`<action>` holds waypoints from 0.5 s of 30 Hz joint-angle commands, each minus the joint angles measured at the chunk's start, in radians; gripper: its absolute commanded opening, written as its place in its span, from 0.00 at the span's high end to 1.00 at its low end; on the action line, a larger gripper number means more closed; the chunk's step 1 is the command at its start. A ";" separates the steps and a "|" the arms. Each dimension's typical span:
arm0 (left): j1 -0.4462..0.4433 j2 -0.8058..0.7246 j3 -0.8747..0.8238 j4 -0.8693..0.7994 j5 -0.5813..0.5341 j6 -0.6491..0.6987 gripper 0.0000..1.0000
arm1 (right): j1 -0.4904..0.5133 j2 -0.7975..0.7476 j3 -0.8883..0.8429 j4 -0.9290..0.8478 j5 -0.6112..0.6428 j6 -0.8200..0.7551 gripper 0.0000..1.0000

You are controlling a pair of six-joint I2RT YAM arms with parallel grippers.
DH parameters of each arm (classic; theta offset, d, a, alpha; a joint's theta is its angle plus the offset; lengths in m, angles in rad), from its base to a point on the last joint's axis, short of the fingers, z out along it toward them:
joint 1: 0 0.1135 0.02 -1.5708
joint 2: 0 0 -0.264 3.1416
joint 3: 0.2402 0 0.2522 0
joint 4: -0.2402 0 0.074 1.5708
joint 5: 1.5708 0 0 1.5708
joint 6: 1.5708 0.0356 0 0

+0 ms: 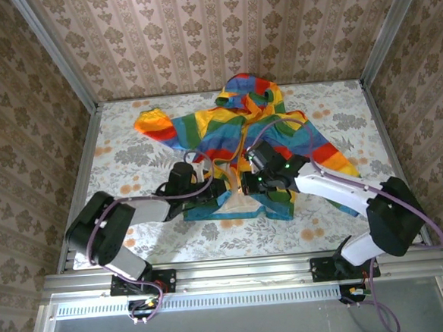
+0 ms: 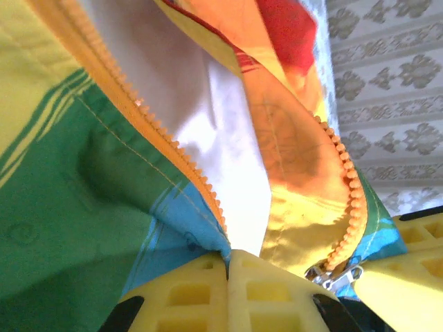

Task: Zip up the jacket

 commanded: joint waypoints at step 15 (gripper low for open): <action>0.182 -0.357 0.099 -0.128 0.163 0.166 1.00 | -0.098 -0.190 -0.137 0.425 -0.235 -0.113 1.00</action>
